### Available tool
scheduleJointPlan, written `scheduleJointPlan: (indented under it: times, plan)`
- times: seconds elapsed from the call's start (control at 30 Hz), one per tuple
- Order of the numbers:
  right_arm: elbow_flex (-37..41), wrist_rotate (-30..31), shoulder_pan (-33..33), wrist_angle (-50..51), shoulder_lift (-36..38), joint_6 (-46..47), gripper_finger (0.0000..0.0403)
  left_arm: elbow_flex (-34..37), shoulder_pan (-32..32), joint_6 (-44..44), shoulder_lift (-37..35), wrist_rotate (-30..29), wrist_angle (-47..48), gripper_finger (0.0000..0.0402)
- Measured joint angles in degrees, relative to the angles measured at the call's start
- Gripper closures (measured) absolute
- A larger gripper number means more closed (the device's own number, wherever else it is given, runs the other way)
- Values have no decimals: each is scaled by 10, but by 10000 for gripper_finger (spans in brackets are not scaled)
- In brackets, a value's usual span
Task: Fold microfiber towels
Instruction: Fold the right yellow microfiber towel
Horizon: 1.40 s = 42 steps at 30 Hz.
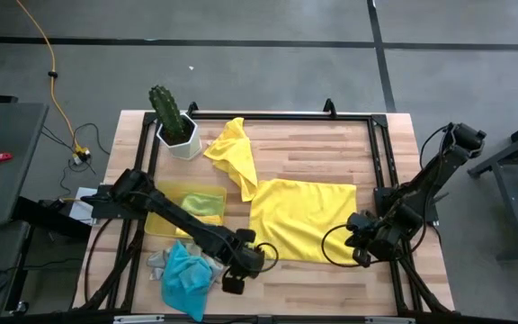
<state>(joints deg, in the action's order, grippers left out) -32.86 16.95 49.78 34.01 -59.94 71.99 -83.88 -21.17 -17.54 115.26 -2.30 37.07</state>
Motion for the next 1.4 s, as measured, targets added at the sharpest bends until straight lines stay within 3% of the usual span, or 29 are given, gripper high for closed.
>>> scheduleJointPlan:
  times: [0.33,0.63,0.83,1.03,1.27,1.4]
  plan:
    - [-1,28,0,-9,0,51,402,24,20,31,11,-70,-16,228]
    - [-1,31,0,-5,0,66,402,56,22,50,25,-23,-89,231]
    - [-1,31,0,-4,0,77,402,56,23,43,33,-5,-85,240]
    - [-1,24,0,-5,0,76,402,56,22,36,34,-29,-79,274]
    - [-1,-29,11,-45,-11,7,398,56,21,-24,34,-35,-66,391]
    - [-1,-83,22,-100,-46,-59,365,56,20,-57,34,-32,-66,390]
